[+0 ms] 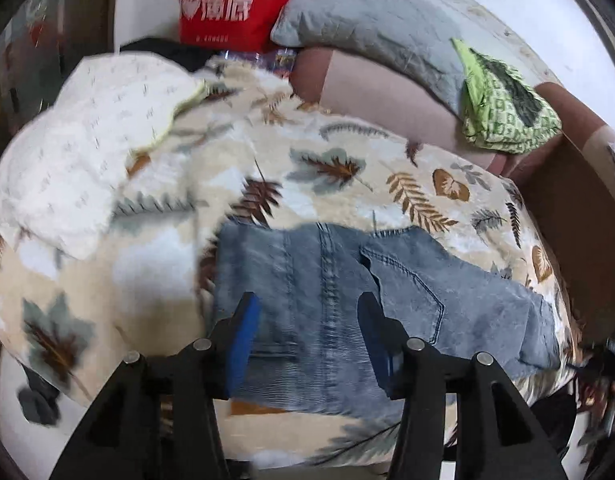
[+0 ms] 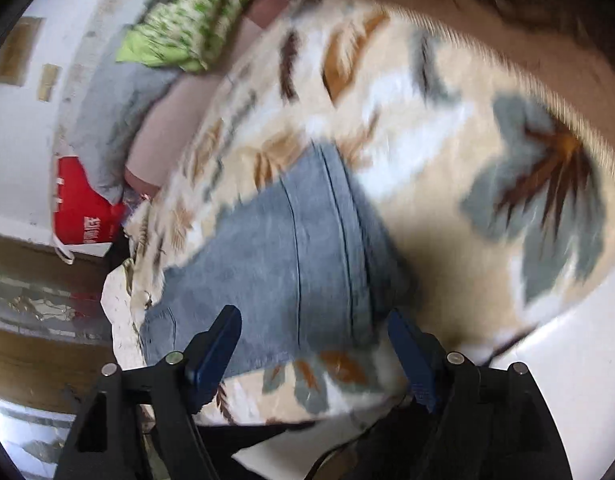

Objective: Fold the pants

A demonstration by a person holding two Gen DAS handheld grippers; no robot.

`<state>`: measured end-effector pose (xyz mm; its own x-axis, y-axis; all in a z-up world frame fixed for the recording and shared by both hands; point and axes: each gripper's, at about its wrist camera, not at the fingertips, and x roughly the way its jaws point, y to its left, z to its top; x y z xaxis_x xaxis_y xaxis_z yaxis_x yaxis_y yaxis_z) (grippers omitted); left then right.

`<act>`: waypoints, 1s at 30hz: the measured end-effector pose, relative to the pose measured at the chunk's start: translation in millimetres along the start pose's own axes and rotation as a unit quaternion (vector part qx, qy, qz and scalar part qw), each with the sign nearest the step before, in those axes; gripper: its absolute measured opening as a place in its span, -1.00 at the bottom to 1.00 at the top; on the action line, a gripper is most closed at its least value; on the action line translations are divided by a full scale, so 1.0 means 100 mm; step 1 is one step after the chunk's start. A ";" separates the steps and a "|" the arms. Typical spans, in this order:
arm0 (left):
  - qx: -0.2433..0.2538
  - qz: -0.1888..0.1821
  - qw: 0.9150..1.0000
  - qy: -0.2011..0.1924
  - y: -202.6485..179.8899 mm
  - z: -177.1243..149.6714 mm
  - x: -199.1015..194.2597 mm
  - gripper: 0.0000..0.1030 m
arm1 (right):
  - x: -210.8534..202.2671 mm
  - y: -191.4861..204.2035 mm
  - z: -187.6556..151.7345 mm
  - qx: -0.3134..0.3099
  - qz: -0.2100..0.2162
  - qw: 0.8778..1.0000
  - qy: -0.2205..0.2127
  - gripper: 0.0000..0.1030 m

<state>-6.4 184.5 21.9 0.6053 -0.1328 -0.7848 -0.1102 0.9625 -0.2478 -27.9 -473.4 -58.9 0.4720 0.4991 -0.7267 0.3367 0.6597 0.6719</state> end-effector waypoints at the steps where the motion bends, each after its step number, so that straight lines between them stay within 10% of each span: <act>1: -0.007 0.003 1.000 0.013 -0.03 -0.06 0.14 0.02 | 0.04 -0.07 -0.03 0.026 0.007 1.000 0.004 0.52; 6: -0.025 0.069 0.995 0.060 0.07 -0.30 0.69 0.01 | 0.28 -0.30 -0.11 0.102 -0.009 0.995 0.002 0.38; 8: -0.040 0.069 0.995 0.058 0.17 -0.34 0.76 0.06 | 0.36 -0.28 -0.11 0.098 -0.020 0.995 0.005 -0.54; 15: -0.022 0.060 0.997 0.053 0.21 -0.33 0.76 0.07 | -0.05 0.31 0.03 -0.058 -0.135 0.985 -0.086 -0.70; 20: -0.059 0.046 0.996 0.039 0.31 -0.27 0.53 0.06 | 0.33 0.00 0.16 -0.060 -0.188 0.980 0.003 -0.59; 22: -0.085 0.024 0.996 0.018 0.39 -0.25 0.30 0.07 | 0.30 0.00 0.10 -0.076 -0.183 0.980 -0.015 -0.41; 25: -0.142 0.019 0.990 -0.006 0.54 -0.34 -0.03 0.16 | 0.18 0.05 0.06 -0.065 -0.168 0.982 -0.046 0.50; 30: -0.259 0.007 0.966 0.010 0.71 -0.76 -0.10 0.19 | 0.06 0.29 -0.04 -0.076 -0.141 0.982 -0.100 0.50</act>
<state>-80.3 236.5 -30.7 0.5861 -0.1307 -0.7996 -0.5005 0.7177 -0.4841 -18.1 -448.8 -44.3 0.5335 0.1742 -0.8277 0.3594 0.8391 0.4083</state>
